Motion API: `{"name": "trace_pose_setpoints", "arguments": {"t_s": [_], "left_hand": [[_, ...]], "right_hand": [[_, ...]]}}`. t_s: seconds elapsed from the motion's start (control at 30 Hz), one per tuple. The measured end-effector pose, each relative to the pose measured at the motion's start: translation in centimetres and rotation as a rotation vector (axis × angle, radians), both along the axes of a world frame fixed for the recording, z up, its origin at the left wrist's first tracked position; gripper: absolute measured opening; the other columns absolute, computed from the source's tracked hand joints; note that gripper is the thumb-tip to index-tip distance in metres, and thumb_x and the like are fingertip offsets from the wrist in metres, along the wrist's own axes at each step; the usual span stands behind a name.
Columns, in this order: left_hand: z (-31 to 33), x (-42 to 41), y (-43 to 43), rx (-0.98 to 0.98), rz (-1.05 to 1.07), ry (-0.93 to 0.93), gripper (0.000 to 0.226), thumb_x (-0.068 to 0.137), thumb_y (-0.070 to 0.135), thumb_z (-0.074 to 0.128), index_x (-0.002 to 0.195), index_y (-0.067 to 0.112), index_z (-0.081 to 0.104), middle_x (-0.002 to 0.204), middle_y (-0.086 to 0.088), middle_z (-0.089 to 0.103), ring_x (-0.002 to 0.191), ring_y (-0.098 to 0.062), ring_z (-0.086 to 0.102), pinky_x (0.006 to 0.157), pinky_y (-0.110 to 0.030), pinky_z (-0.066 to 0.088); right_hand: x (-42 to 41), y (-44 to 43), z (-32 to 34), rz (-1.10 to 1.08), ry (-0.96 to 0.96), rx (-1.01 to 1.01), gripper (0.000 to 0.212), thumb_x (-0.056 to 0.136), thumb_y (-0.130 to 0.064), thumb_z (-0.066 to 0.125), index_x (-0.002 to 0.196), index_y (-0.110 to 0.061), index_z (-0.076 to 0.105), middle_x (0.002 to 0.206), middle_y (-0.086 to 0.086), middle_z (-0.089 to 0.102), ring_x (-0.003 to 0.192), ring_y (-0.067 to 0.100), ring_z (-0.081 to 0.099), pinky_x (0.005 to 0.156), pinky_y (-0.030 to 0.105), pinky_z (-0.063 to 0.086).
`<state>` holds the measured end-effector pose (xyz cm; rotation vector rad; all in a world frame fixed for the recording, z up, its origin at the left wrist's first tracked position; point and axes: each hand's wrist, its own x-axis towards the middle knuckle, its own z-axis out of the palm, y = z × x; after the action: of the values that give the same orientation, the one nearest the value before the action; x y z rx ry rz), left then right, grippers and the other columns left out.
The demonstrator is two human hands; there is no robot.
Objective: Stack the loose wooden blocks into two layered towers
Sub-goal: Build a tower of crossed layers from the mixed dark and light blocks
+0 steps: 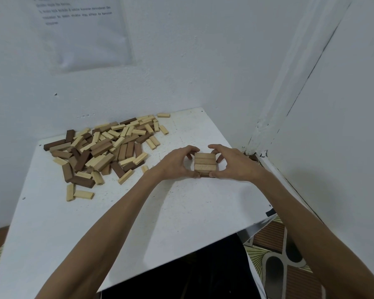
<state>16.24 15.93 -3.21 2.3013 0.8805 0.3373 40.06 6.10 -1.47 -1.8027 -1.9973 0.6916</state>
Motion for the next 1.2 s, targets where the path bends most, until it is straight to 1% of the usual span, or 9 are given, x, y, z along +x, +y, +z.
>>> {"name": "trace_pose_setpoints", "arguments": {"t_s": [0.13,0.23,0.4,0.47,0.6,0.77,0.9,1.07,1.2], "left_hand": [[0.05,-0.04,-0.04,-0.021,-0.001,0.006,0.099,0.060,0.064,0.086,0.143,0.027,0.047,0.129,0.015,0.060,0.114,-0.004,0.057,0.098,-0.033,0.047],[0.17,-0.04,-0.12,-0.033,0.005,0.001,0.101,0.059,0.070,0.080,0.144,0.028,0.047,0.129,0.014,0.060,0.115,-0.003,0.056,0.094,-0.027,0.045],[0.19,-0.15,-0.17,-0.069,0.035,-0.045,0.081,0.072,0.044,0.090,0.141,0.027,0.051,0.127,0.016,0.060,0.112,-0.002,0.057,0.081,-0.015,0.038],[0.19,-0.16,-0.24,-0.086,0.044,-0.062,0.077,0.072,0.041,0.091,0.138,0.029,0.053,0.125,0.018,0.061,0.111,0.000,0.057,0.079,-0.014,0.037],[0.22,-0.12,-0.28,-0.098,0.050,-0.071,0.072,0.073,0.040,0.090,0.135,0.032,0.056,0.124,0.021,0.062,0.109,0.002,0.058,0.079,-0.015,0.038],[0.24,0.02,-0.23,-0.091,0.054,-0.066,0.071,0.073,0.040,0.090,0.135,0.033,0.056,0.125,0.021,0.061,0.109,0.001,0.058,0.080,-0.017,0.040],[0.20,0.12,-0.26,-0.085,0.058,-0.066,0.071,0.072,0.040,0.090,0.134,0.033,0.056,0.122,0.022,0.061,0.108,0.002,0.058,0.081,-0.018,0.040],[0.21,-0.06,-0.19,-0.082,0.056,-0.068,0.071,0.073,0.039,0.090,0.135,0.031,0.057,0.122,0.020,0.062,0.108,0.002,0.058,0.078,-0.016,0.039],[0.02,-0.05,-0.19,-0.088,0.059,-0.081,0.070,0.072,0.039,0.091,0.134,0.031,0.057,0.122,0.020,0.063,0.109,0.000,0.058,0.081,-0.018,0.040]], "right_hand": [[-0.06,-0.06,0.00,-0.005,0.002,0.000,0.092,0.077,-0.048,0.086,0.153,-0.037,0.034,0.132,-0.022,0.054,0.108,0.003,0.061,0.082,0.022,0.046],[-0.09,-0.09,-0.01,-0.006,0.000,0.000,0.092,0.077,-0.048,0.085,0.153,-0.037,0.034,0.132,-0.022,0.054,0.109,0.003,0.061,0.085,0.025,0.048],[-0.13,-0.12,0.00,-0.009,0.004,0.001,0.093,0.076,-0.049,0.085,0.153,-0.038,0.033,0.133,-0.023,0.053,0.111,0.003,0.060,0.085,0.027,0.050],[-0.11,-0.11,-0.06,-0.012,0.025,-0.003,0.094,0.075,-0.049,0.086,0.153,-0.038,0.034,0.133,-0.022,0.053,0.110,0.002,0.060,0.084,0.026,0.051],[-0.12,-0.15,-0.08,-0.024,0.090,-0.012,0.094,0.076,-0.040,0.089,0.153,-0.033,0.037,0.132,-0.018,0.054,0.110,0.002,0.062,0.085,0.024,0.056],[-0.02,-0.26,-0.10,-0.040,0.135,-0.022,0.094,0.076,-0.034,0.091,0.154,-0.030,0.038,0.132,-0.015,0.055,0.110,0.001,0.062,0.087,0.018,0.054],[0.00,-0.35,0.03,-0.043,0.133,-0.024,0.093,0.076,-0.034,0.090,0.153,-0.031,0.038,0.133,-0.017,0.054,0.109,-0.002,0.062,0.086,0.018,0.054],[-0.24,-0.40,0.27,-0.033,0.118,-0.023,0.094,0.075,-0.037,0.090,0.153,-0.033,0.037,0.134,-0.018,0.054,0.110,-0.001,0.063,0.087,0.026,0.058],[-0.24,-0.49,0.41,-0.032,0.115,-0.023,0.094,0.076,-0.037,0.090,0.153,-0.032,0.037,0.133,-0.019,0.054,0.109,-0.001,0.064,0.081,0.020,0.056]]}}
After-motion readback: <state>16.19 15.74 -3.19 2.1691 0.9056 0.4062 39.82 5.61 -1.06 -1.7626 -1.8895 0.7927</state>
